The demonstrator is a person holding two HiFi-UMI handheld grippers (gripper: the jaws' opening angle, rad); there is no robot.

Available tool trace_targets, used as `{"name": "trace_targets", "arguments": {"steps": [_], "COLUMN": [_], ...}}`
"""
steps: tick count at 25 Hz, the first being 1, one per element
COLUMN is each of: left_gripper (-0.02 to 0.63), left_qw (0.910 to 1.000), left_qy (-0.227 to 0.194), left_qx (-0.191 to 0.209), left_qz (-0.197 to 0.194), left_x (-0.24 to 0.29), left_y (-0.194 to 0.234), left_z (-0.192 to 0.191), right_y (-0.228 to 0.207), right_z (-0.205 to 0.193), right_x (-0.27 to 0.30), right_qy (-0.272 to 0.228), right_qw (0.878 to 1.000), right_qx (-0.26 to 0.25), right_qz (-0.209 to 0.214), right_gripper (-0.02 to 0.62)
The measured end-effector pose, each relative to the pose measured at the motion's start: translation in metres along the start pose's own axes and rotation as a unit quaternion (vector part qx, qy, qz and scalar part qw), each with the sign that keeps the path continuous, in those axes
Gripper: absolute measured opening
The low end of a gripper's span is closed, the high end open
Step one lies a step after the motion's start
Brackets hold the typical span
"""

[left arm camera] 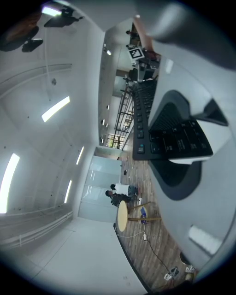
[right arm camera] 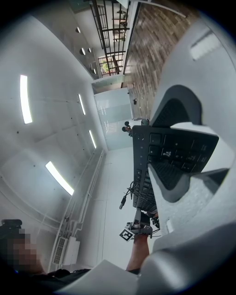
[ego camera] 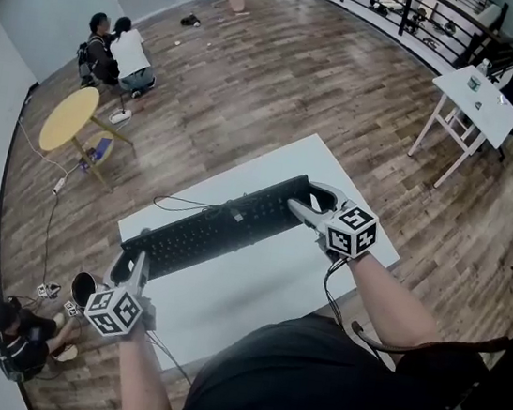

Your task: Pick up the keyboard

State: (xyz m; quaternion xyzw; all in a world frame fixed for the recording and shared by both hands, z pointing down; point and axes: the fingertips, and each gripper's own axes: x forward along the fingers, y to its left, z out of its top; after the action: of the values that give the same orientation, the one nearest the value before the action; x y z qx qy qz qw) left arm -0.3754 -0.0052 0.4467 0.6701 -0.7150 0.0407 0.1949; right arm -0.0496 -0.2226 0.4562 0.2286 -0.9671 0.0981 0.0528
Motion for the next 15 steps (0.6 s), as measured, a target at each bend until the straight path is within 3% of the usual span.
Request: {"name": "trace_targets", "arguments": {"steps": [15], "left_gripper": [0.209], "left_qw": [1.0], "left_qy": [0.003], "left_qx": [0.0], "left_qz": [0.001], "left_x": [-0.004], "left_y": [-0.009], "left_z": [-0.004], "right_y": [0.0], "right_z": [-0.006], "right_x": [-0.013], "right_qy": [-0.002], "right_qw": [1.0], "right_qx": [0.007], "right_qz": [-0.001], "right_gripper": [0.238]}}
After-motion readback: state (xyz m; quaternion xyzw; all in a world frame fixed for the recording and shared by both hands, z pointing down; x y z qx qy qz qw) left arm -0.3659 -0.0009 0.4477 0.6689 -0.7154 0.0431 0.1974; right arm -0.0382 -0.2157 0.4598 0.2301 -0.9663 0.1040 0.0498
